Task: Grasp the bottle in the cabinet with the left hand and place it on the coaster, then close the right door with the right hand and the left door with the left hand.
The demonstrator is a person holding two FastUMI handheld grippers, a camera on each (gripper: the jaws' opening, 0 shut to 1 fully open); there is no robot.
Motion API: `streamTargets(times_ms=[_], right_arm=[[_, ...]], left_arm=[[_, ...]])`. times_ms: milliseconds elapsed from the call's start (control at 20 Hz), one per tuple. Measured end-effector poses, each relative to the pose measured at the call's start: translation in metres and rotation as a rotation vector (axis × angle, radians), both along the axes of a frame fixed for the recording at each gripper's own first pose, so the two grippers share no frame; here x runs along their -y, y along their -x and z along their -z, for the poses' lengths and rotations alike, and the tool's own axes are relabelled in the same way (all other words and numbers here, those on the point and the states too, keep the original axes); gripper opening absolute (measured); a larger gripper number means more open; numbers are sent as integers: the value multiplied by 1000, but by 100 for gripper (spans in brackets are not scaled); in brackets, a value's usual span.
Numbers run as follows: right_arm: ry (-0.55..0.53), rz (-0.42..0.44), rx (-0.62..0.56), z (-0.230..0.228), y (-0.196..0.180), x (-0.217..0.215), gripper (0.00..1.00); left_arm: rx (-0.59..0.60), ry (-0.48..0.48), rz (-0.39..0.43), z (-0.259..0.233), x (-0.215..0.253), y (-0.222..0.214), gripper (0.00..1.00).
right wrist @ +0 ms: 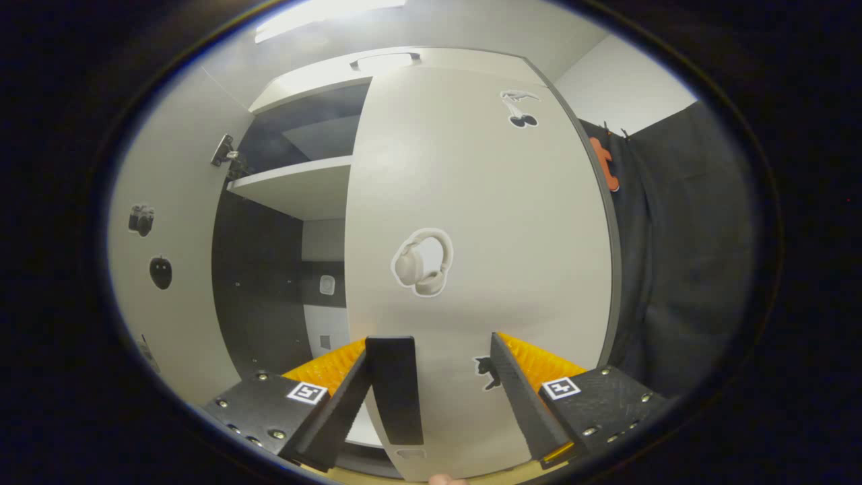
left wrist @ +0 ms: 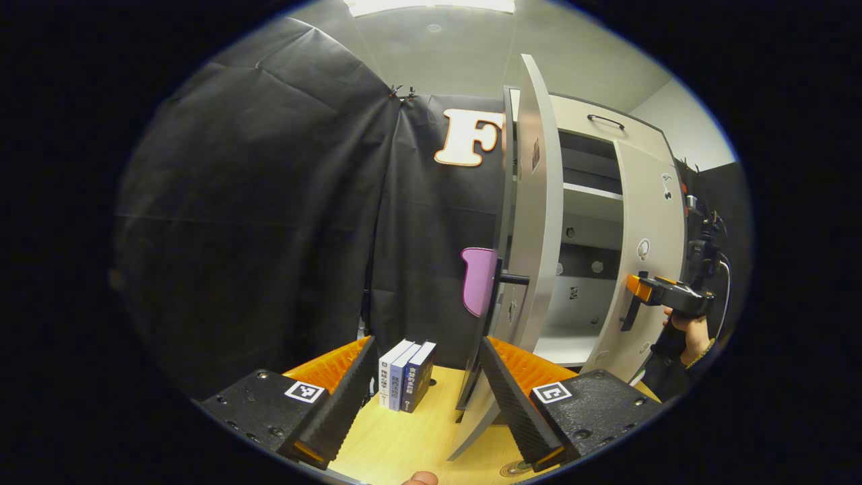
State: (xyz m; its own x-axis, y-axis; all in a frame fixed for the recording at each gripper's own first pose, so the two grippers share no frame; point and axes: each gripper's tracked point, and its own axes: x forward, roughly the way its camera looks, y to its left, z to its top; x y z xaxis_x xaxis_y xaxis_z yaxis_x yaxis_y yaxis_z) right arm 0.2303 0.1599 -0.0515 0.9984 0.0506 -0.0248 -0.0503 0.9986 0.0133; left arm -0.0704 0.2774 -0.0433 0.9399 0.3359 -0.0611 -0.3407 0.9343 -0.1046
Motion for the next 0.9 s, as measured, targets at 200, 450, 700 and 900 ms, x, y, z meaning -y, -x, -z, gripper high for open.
streamTargets(times_ms=[200, 450, 700, 900], right_arm=[[32, 13, 32, 0, -3, -2, 100], [30, 28, 40, -4, 5, 1, 100], [48, 21, 69, -13, 29, 5, 100], [45, 30, 82, -18, 37, 17, 100]], left_arm=[[15, 4, 64, -3, 1, -18, 93], [34, 23, 189, -8, 16, -40, 96], [22, 54, 254, 0, 19, -47, 89], [30, 70, 312, -1, 32, -50, 93]])
